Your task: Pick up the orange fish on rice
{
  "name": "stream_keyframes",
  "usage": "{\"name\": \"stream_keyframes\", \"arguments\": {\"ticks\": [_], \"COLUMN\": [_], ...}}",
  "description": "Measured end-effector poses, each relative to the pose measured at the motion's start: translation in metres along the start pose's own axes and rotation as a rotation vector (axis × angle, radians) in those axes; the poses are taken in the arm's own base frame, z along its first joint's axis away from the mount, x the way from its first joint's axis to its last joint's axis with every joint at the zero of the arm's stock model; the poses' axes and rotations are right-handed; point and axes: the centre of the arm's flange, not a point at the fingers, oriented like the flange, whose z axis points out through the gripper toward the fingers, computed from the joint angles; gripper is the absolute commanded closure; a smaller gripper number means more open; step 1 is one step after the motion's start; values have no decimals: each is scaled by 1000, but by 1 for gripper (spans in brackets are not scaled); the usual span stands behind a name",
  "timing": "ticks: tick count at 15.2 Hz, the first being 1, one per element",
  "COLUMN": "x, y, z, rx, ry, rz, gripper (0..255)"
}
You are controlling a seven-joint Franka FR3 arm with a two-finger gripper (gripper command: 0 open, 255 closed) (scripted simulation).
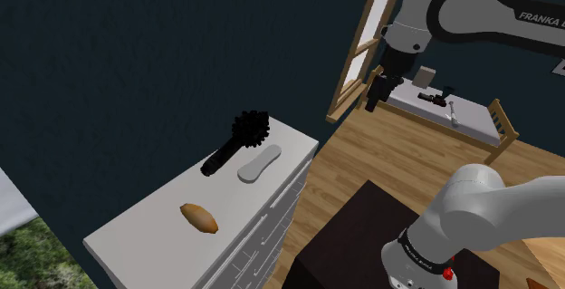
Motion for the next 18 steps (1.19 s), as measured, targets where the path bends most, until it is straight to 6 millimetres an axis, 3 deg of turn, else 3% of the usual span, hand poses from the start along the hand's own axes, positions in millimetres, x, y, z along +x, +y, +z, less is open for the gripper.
{"name": "stream_keyframes", "arguments": {"ticks": [2,6,18], "x": [2,19,81], "y": [-6,-39,-164], "z": [2,26,94], "rx": [1,8,31], "ry": [0,-2,-6], "rz": [-2,-19,-74], "gripper": [0,0,0]}}
